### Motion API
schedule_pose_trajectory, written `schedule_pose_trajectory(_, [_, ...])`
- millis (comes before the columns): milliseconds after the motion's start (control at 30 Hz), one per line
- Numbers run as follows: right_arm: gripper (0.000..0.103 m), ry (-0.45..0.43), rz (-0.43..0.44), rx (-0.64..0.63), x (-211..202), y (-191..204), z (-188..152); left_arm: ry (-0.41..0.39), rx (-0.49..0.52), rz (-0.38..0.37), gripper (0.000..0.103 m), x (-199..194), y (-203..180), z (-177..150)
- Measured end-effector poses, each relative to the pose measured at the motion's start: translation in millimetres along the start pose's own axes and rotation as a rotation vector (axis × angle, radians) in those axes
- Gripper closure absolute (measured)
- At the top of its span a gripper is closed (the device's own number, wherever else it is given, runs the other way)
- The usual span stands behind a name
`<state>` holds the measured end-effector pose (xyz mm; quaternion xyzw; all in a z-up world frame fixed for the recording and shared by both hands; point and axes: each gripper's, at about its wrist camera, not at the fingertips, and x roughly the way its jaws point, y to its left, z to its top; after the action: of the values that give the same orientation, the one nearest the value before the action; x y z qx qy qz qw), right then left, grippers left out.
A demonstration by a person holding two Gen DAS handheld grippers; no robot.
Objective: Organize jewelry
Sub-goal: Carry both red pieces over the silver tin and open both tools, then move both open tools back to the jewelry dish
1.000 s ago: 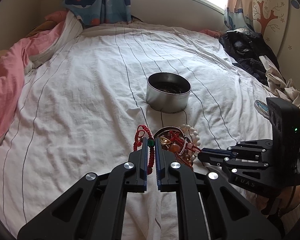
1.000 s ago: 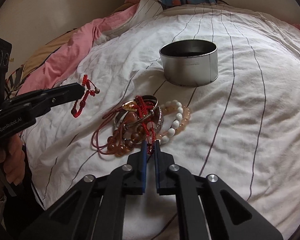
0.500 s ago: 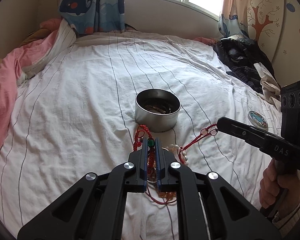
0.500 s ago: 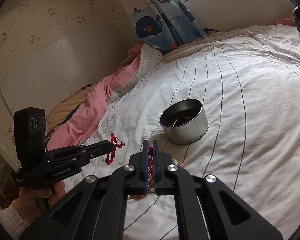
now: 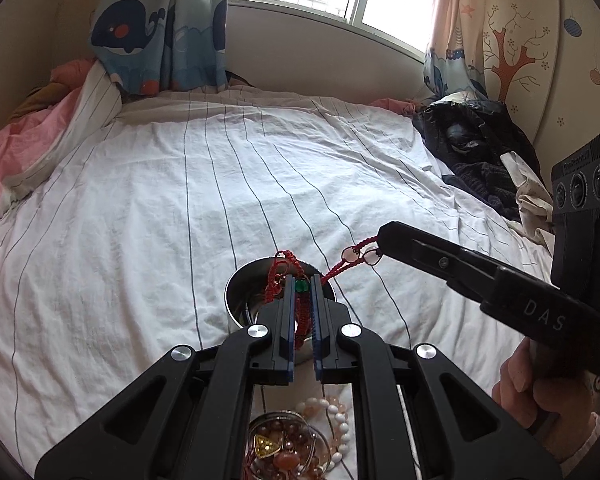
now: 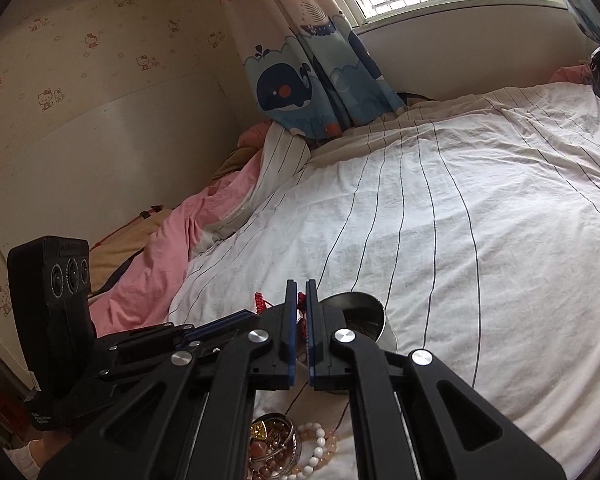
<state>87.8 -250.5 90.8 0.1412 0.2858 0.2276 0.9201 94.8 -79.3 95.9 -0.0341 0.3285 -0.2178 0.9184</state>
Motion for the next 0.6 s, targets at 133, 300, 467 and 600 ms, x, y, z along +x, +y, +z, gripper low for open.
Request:
schedule_pose_trajectory(133, [0.079, 0.166, -0.125, 0.019, 51.5, -23.0, -11.2, 0.147, -0.012, 0.023, 0.095, 55.0, 9.4, -0.1])
schedule_pose_trajectory(300, [0.069, 0.167, -0.169, 0.019, 37.8, -30.7, -22.6, 0.161, 0.021, 0.053, 0.088, 54.0, 10.9, -14.4])
schedule_pose_trajectory(467, [0.065, 0.168, -0.202, 0.003, 4.1, -14.5, -40.1, 0.133, 0.000, 0.071, 0.081, 14.8, 20.3, -30.7])
schedule_pose_trajectory(600, [0.065, 0.244, -0.204, 0.010, -14.2, -3.7, -83.7, 0.154, -0.003, 0.107, 0.077, -16.5, 29.9, -58.9])
